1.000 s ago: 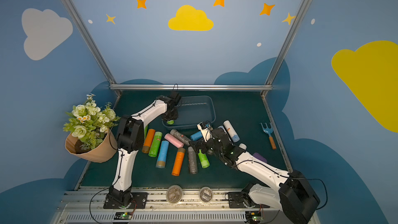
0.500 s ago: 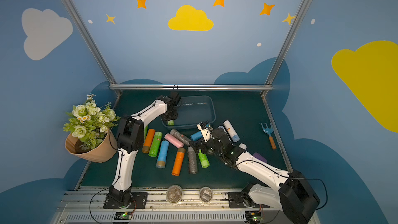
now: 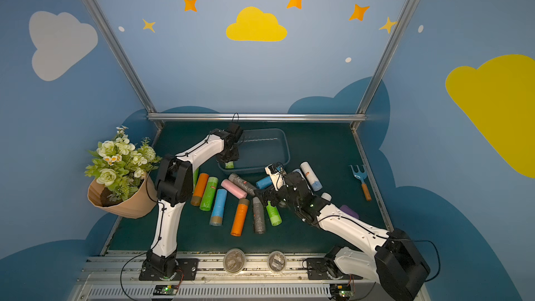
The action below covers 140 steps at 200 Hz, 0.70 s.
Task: Put the roll of trash bags into the storage box
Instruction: Place the roll of trash bags in the storage box, then pick up the roll of trash bags from the center of the board.
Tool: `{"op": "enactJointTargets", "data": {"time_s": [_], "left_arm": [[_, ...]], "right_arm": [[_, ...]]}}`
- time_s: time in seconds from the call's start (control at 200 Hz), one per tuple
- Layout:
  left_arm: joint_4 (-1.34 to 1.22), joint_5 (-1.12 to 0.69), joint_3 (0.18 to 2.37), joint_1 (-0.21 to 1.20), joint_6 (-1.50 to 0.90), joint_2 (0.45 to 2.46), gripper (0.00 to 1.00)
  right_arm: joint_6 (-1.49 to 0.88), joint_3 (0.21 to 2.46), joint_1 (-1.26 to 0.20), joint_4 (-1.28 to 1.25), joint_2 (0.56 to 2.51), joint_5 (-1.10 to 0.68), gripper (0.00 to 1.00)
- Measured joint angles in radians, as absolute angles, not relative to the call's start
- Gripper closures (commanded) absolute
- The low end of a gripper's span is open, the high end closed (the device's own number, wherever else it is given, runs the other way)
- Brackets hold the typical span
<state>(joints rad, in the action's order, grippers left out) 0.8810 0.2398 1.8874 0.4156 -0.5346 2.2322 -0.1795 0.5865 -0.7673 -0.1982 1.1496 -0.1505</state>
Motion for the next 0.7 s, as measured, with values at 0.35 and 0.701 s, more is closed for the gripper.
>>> {"op": "enactJointTargets", "data": {"time_s": [0.35,0.701], "left_arm": [[0.8,0.218,1.746,0.416,-0.532,2.071,0.49],[0.731,0.219,1.507,0.382,-0.511,1.848,0.48]], "right_arm": [[-0.175,0.587,-0.767,-0.197,1.15,-0.15,0.04],[-0.15,0.587,-0.768,-0.19,1.161,-0.15,0.04]]}}
